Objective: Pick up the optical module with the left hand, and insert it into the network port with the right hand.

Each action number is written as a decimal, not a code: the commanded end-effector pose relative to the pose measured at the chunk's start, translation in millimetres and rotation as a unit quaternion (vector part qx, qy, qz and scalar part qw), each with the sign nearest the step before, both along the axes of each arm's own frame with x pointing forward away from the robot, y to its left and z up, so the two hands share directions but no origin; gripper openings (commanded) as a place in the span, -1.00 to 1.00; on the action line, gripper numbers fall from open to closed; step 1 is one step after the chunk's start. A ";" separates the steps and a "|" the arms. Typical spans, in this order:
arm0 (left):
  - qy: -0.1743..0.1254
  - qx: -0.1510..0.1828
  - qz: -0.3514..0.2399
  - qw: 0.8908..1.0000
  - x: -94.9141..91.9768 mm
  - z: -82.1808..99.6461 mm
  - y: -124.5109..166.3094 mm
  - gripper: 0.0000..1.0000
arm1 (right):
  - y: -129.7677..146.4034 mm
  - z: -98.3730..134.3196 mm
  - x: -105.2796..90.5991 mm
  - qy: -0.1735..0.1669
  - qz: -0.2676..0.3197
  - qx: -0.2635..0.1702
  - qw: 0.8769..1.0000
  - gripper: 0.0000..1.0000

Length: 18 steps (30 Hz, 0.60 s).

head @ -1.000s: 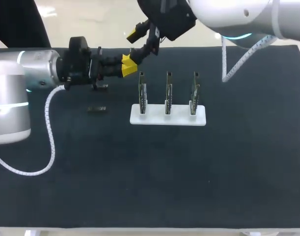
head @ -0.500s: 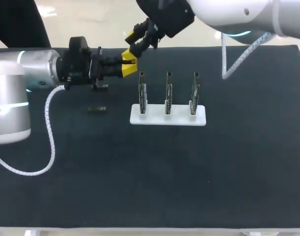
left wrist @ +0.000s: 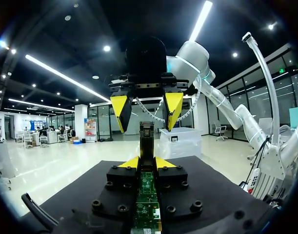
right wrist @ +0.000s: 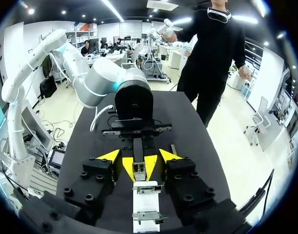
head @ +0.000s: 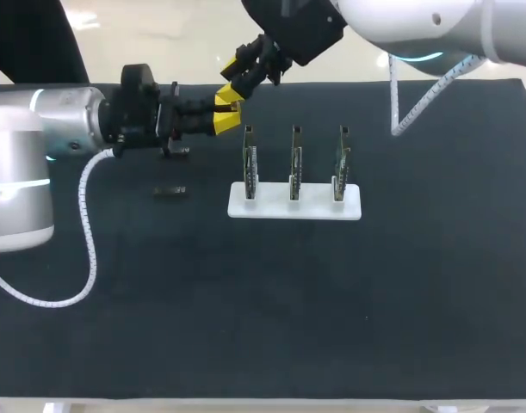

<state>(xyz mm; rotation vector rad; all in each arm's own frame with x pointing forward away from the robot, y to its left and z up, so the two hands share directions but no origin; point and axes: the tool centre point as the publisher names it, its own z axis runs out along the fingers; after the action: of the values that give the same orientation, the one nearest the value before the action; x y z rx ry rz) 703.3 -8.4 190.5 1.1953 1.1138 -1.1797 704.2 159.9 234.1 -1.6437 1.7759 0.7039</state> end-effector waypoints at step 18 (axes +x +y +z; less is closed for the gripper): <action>-0.001 -0.001 0.002 1.000 -0.6 -0.7 -0.8 1.00 | -0.1 -3.6 2.7 -0.006 0.015 -0.004 1.000 -1.00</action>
<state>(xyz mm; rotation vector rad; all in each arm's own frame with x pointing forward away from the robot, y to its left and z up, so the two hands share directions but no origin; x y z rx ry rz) 703.6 -8.5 191.1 1.1949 1.1132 -1.1794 704.0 158.2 229.1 -1.6742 1.7506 0.6971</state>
